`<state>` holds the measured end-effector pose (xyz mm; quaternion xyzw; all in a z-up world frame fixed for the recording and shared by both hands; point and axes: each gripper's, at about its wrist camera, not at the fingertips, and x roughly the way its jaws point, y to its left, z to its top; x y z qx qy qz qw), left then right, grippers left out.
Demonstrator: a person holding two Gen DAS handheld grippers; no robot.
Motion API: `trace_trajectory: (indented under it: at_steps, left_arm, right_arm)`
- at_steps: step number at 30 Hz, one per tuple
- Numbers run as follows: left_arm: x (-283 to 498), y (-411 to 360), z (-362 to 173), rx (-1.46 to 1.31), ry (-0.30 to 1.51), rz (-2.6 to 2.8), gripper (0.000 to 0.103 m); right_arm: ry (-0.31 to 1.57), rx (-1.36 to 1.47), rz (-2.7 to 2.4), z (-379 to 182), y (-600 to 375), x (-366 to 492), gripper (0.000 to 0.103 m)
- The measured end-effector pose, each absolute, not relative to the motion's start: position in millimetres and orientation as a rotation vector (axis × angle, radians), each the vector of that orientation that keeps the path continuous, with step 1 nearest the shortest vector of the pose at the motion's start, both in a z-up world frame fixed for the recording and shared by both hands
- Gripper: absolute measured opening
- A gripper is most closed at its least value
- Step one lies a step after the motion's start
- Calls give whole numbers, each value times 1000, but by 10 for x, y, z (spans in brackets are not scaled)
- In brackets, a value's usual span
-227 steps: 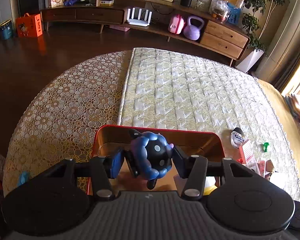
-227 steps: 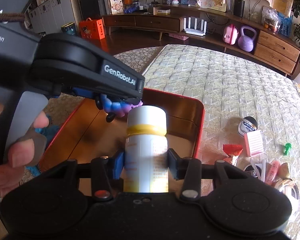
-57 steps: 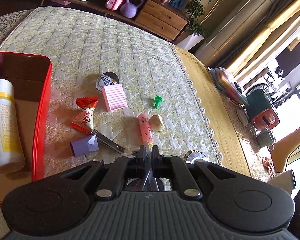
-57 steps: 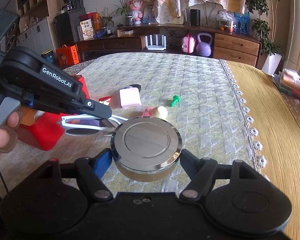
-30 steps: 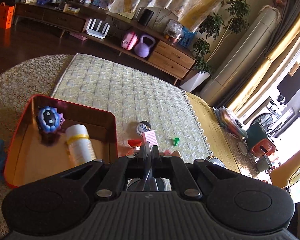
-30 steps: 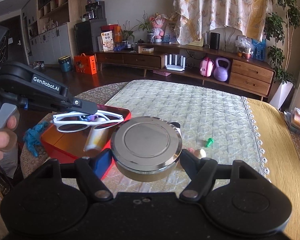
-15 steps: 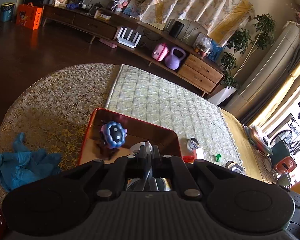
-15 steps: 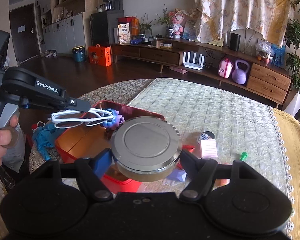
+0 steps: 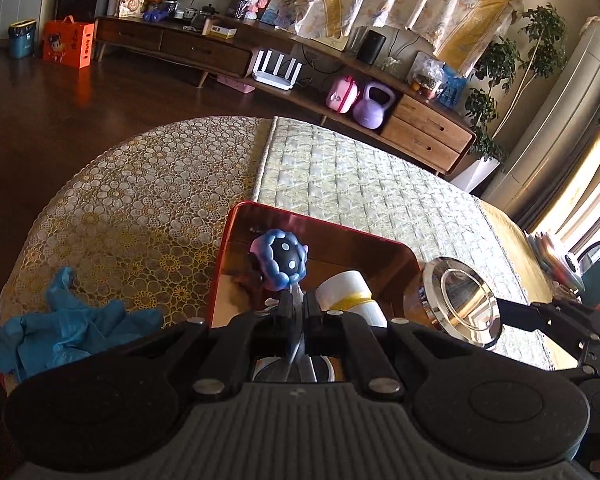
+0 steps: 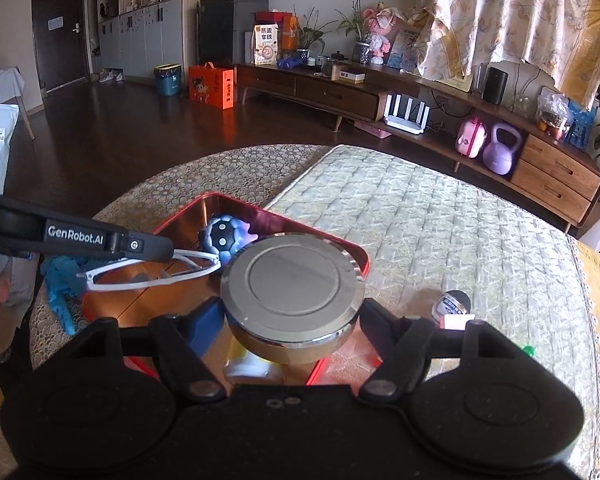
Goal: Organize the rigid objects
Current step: 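Drop the sunglasses into the red tin with the left tool while the right tool sets the metal tin inside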
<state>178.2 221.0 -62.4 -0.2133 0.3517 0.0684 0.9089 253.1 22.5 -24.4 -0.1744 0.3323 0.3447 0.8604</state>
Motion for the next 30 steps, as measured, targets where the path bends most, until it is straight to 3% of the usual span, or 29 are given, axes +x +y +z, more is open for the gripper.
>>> trace_trajectory:
  at_steps: [30]
  left_arm:
    - [1902, 2214, -950, -435, 787, 141, 5]
  right_arm:
    - [767, -371, 713, -534, 634, 2950, 74]
